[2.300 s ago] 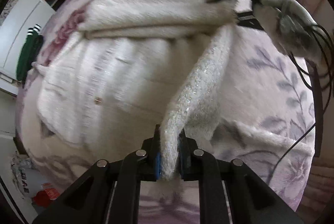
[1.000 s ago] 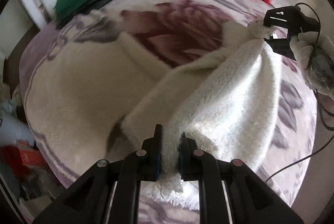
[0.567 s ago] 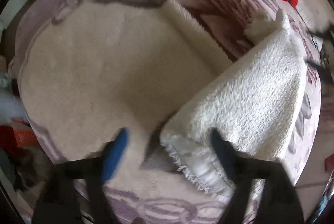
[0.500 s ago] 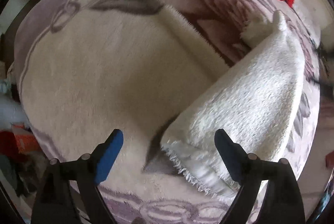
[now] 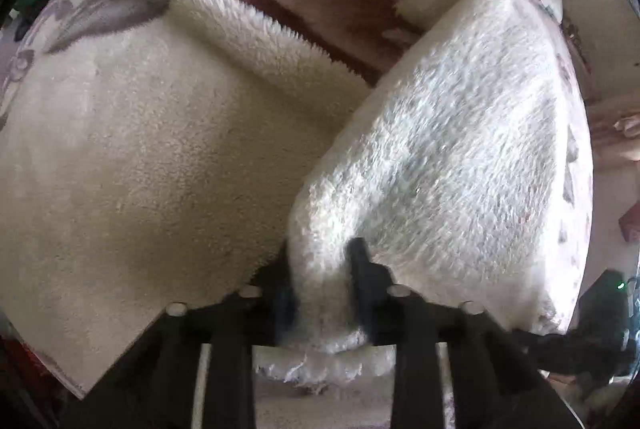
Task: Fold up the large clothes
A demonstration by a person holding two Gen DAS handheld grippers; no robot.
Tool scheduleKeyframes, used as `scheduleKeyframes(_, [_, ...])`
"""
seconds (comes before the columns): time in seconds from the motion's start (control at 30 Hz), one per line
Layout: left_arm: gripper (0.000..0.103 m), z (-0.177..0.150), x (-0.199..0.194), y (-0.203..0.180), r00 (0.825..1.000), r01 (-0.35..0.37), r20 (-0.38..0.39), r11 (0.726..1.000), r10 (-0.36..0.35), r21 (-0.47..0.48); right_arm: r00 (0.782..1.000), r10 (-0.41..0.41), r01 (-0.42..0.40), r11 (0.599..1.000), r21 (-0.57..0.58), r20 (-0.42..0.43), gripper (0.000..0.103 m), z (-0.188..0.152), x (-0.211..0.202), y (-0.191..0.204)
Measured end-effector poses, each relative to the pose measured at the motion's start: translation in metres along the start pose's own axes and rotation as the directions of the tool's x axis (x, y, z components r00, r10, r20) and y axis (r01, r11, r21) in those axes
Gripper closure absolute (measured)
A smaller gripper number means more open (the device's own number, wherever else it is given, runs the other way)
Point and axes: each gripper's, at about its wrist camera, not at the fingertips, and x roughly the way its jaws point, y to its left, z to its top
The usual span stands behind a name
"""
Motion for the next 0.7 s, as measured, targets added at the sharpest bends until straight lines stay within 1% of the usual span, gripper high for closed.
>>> scheduleKeyframes(0.03, [0.089, -0.006, -0.013, 0.003, 1.000, 0.020, 0.022, 1.000, -0.020, -0.015, 1.000, -0.008, 0.007, 1.000, 0.011, 0.022, 0.086, -0.007, 0.004, 0.003])
scheduleKeyframes(0.07, [0.089, -0.012, -0.023, 0.005, 0.999, 0.034, 0.035, 0.999, -0.034, -0.026, 0.999, -0.005, 0.004, 1.000, 0.018, 0.044, 0.087, -0.014, 0.001, 0.003])
scheduleKeyframes(0.1, [0.090, -0.020, -0.032, 0.006, 0.998, 0.047, 0.040, 0.998, -0.046, -0.031, 0.999, -0.010, 0.009, 1.000, 0.004, 0.051, 0.091, -0.022, -0.003, 0.007])
scheduleKeyframes(0.17, [0.090, -0.038, -0.039, 0.008, 0.999, 0.040, 0.022, 0.999, -0.040, -0.021, 0.997, -0.038, 0.040, 0.999, -0.022, 0.069, 0.093, -0.036, -0.014, 0.014])
scheduleKeyframes(0.2, [0.090, -0.047, -0.033, 0.010, 1.000, 0.024, -0.012, 1.000, -0.024, -0.012, 0.996, -0.058, 0.059, 0.998, -0.019, 0.065, 0.094, -0.042, -0.015, 0.013])
scheduleKeyframes(0.27, [0.088, -0.053, -0.024, 0.014, 0.997, 0.035, -0.066, 0.999, -0.037, -0.026, 0.993, -0.111, 0.112, 0.993, -0.036, 0.036, 0.094, -0.042, -0.007, 0.009])
scheduleKeyframes(0.3, [0.085, -0.045, -0.026, 0.016, 0.995, 0.051, -0.086, 0.998, -0.055, -0.047, 0.992, -0.130, 0.130, 0.991, -0.040, 0.012, 0.093, -0.038, -0.001, 0.005])
scheduleKeyframes(0.33, [0.083, -0.042, -0.030, 0.017, 0.993, 0.070, -0.095, 0.996, -0.076, -0.059, 0.993, -0.120, 0.120, 0.992, -0.026, -0.007, 0.092, -0.032, -0.001, 0.003])
scheduleKeyframes(0.37, [0.077, -0.037, -0.036, 0.017, 0.990, 0.082, -0.106, 0.994, -0.089, -0.069, 0.993, -0.116, 0.115, 0.993, -0.020, -0.024, 0.089, -0.026, -0.003, 0.004])
scheduleKeyframes(0.4, [0.069, -0.028, -0.048, 0.018, 0.990, 0.080, -0.113, 0.993, -0.089, -0.084, 0.992, -0.125, 0.125, 0.992, -0.020, -0.034, 0.077, -0.020, -0.008, 0.008])
scheduleKeyframes(0.43, [0.065, -0.023, -0.057, 0.020, 0.990, 0.091, -0.103, 0.992, -0.100, -0.086, 0.992, -0.123, 0.122, 0.992, -0.025, -0.027, 0.072, -0.017, -0.015, 0.010])
scheduleKeyframes(0.47, [0.050, -0.016, -0.066, 0.019, 0.989, 0.111, -0.087, 0.990, -0.118, -0.086, 0.994, -0.109, 0.109, 0.993, -0.041, -0.001, 0.064, -0.010, -0.030, 0.014])
scheduleKeyframes(0.5, [0.039, -0.003, -0.077, 0.017, 0.988, 0.136, -0.059, 0.987, -0.142, -0.084, 0.993, -0.111, 0.112, 0.992, -0.054, 0.031, 0.048, -0.004, -0.042, 0.016])
scheduleKeyframes(0.53, [0.023, 0.008, -0.080, 0.015, 0.987, 0.156, -0.037, 0.985, -0.159, -0.080, 0.991, -0.120, 0.123, 0.990, -0.064, 0.058, 0.038, 0.000, -0.050, 0.020])
scheduleKeyframes(0.57, [0.023, 0.024, -0.082, 0.009, 0.984, 0.176, -0.014, 0.982, -0.178, -0.073, 0.983, -0.147, 0.156, 0.984, -0.082, 0.107, 0.028, 0.009, -0.063, 0.022])
scheduleKeyframes(0.6, [0.023, 0.041, -0.080, 0.003, 0.984, 0.180, -0.001, 0.981, -0.180, -0.069, 0.972, -0.181, 0.196, 0.977, -0.087, 0.152, 0.027, 0.019, -0.074, 0.022])
scheduleKeyframes(0.63, [0.023, 0.055, -0.077, -0.003, 0.980, 0.198, 0.011, 0.978, -0.198, -0.063, 0.955, -0.227, 0.247, 0.965, -0.086, 0.192, 0.027, 0.027, -0.084, 0.022])
scheduleKeyframes(0.7, [0.023, 0.087, -0.065, -0.021, 0.972, 0.232, 0.037, 0.972, -0.230, -0.037, 0.914, -0.307, 0.333, 0.941, -0.062, 0.264, 0.027, 0.041, -0.097, 0.018])
